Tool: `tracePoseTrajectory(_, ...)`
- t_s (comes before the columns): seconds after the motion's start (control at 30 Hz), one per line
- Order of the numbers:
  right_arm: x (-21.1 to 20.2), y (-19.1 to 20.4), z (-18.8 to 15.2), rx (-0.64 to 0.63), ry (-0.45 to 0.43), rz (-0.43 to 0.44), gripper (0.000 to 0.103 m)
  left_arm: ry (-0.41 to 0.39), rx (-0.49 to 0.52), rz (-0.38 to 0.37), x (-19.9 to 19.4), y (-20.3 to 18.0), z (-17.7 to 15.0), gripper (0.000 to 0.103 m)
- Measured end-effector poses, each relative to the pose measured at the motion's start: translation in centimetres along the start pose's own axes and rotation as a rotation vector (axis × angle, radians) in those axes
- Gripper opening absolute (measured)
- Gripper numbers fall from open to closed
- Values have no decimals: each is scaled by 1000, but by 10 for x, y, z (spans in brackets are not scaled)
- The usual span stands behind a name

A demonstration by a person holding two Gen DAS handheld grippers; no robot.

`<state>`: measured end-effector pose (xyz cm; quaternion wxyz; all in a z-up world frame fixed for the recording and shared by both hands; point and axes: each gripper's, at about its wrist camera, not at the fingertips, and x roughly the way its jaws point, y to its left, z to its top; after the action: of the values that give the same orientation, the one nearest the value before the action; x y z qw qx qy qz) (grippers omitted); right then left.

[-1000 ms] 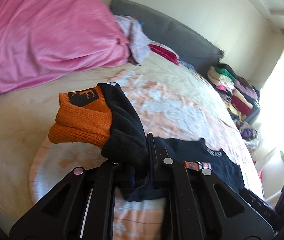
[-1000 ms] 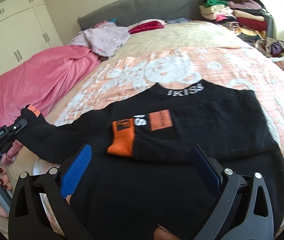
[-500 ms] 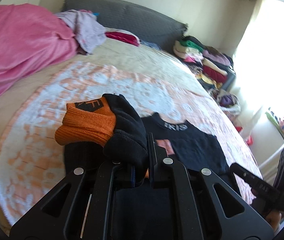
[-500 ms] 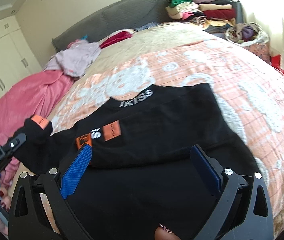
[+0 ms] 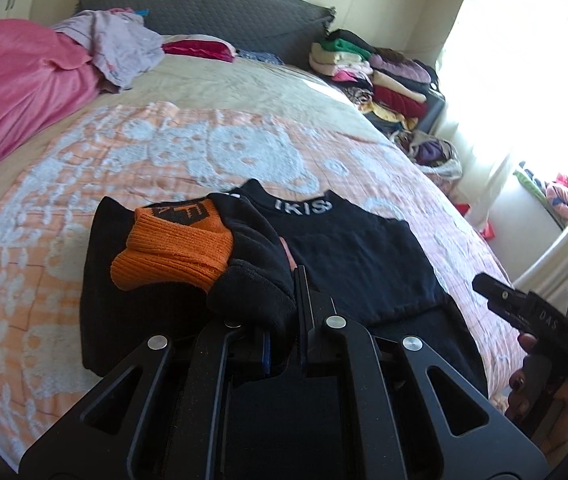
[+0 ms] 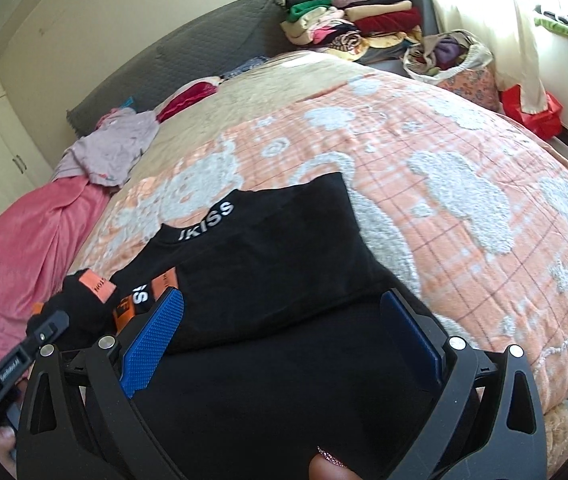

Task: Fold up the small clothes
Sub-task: 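Fold the held sleeve across the shirt front with the left tool, then lower the cuff onto the shirt and open the left tool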

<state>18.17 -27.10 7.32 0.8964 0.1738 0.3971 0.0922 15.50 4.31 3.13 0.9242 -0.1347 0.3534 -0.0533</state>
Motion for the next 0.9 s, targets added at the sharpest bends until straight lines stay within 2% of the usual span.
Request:
tracePoseTrajectory(0.5, -6, -27, 5, 54, -10, -29, 98, 57, 85, -20, 23, -35, -10, 5)
tracePoseTrajectory(0.57, -6, -32, 5, 62, -10, -35, 98, 73, 109, -25, 28, -42, -11, 10)
tracePoseTrajectory(0.63, -7, -34, 6, 66, -11, -42, 98, 95, 132, -47, 32, -49, -14, 32)
tracePoseTrajectory(0.7, -8, -39, 6, 73, -11, -46, 98, 122, 169, -65, 37, -58, -18, 40)
tracePoseTrajectory(0.9, -4, -41, 6, 77, -1, -43, 98, 174, 234, -88, 44, -71, -34, 50)
